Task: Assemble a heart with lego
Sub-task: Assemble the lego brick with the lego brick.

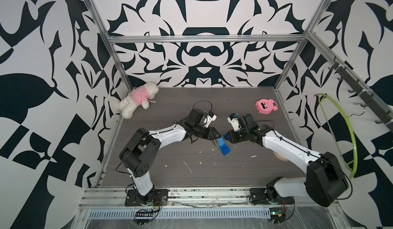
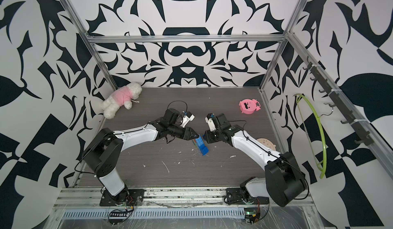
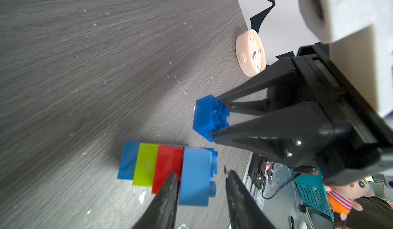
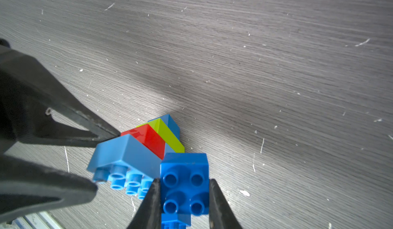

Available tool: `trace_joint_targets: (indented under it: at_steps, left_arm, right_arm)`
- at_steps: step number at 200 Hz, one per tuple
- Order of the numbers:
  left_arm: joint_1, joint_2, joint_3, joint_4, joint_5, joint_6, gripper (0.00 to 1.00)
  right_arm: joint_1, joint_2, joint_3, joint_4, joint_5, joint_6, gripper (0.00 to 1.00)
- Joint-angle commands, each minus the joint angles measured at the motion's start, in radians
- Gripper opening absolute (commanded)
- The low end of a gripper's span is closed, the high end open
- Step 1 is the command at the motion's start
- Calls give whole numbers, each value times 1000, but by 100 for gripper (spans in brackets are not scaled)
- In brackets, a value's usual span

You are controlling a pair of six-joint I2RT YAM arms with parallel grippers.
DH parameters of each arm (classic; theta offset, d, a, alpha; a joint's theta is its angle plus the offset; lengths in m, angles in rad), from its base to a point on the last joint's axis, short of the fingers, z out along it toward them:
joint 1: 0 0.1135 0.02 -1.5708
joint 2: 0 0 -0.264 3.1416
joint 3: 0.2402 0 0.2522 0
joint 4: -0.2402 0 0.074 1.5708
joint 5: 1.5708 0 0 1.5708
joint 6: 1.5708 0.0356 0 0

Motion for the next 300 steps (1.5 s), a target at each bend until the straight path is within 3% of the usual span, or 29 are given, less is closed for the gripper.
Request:
trace_joint_targets:
  at_steps: [1, 48, 93, 164, 192, 300]
  left_arm:
    - [-5, 23, 29, -30, -10, 26, 41]
    - [-11, 40, 35, -40, -13, 27, 39]
    - [-11, 40, 41, -51, -20, 35, 29]
    - [-10, 39, 27, -23, -20, 33, 26]
    - [-6, 50, 24, 6, -5, 20, 26]
    - [-3, 52, 15, 15, 0, 13, 25]
  right_arm:
    - [-3, -2, 1, 24, -6, 6, 23]
    - [-4, 5, 0, 27, -5, 2, 23]
    - [-5, -13, 2, 23, -6, 1, 23]
    - [-5, -178, -49, 34, -80, -71, 23]
    - [-4, -196, -122, 123, -169, -76, 22]
    - [4, -319, -384, 481, -191, -41, 19]
